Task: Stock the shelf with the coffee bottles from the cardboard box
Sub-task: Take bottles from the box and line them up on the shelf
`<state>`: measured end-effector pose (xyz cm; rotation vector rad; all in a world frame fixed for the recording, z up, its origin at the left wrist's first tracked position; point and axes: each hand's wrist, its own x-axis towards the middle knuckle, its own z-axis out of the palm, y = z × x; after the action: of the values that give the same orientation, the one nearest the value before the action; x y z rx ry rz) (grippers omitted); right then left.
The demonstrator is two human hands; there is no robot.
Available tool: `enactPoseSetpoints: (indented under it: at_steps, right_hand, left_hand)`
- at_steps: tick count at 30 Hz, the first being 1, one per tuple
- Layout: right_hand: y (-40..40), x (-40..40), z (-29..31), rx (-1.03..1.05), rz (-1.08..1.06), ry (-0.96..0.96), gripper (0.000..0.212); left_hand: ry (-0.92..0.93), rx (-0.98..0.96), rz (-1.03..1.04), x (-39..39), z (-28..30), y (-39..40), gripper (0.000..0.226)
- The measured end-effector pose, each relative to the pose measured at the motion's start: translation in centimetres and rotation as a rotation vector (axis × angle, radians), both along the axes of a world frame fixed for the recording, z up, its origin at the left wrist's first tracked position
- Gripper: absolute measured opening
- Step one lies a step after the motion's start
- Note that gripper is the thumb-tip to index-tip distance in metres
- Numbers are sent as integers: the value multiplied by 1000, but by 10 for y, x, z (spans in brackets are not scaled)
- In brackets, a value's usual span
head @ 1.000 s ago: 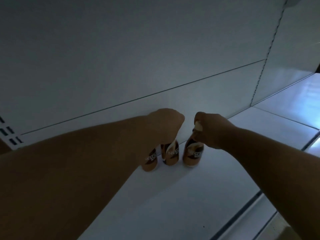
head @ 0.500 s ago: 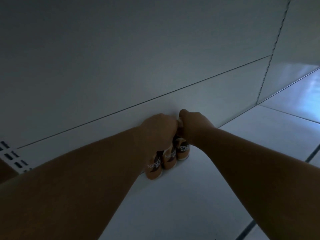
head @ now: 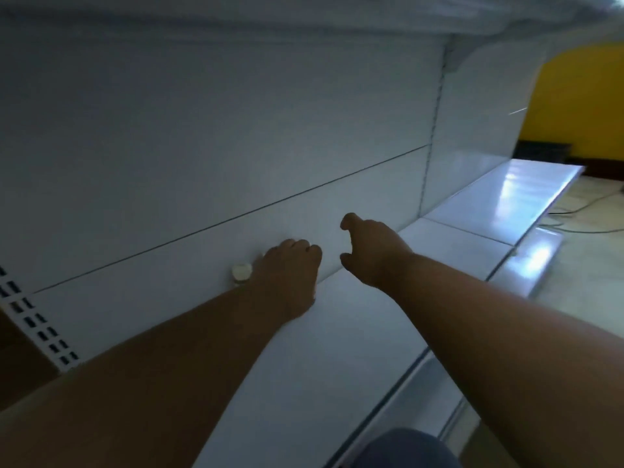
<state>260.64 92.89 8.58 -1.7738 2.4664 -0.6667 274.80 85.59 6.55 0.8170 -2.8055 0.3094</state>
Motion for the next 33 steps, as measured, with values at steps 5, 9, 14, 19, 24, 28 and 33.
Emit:
enactPoseSetpoints:
  at_steps: [5,9,14,19,24,28,33]
  right_hand:
    - [103,-17,19,-62,-166,78,45]
    - [192,-47,3,-35,-340,59,45]
    - [298,-96,-39,-9,-548,18,45]
    - [390,-151,-112,91,-736,-72,37]
    - [443,-203,-216,215,-839,-265,41]
    - [446,-234,-288,293,-843,-355,41]
    - [421,-260,-373,430,-733,-479,40]
  left_hand:
    - [118,121,-140,-29,-10,72,13]
    - [107,267,-254,-83,-25,149,15]
    - [-5,344,-490,-162,-70,237,24]
    - [-158,425,-606,-242,-132,317,20]
    - [-311,479,-662,-311,-225,365,24]
    - [-430,564,-617,-337,-301,370,25]
    - [-540,674,-467,-353,-381,351,34]
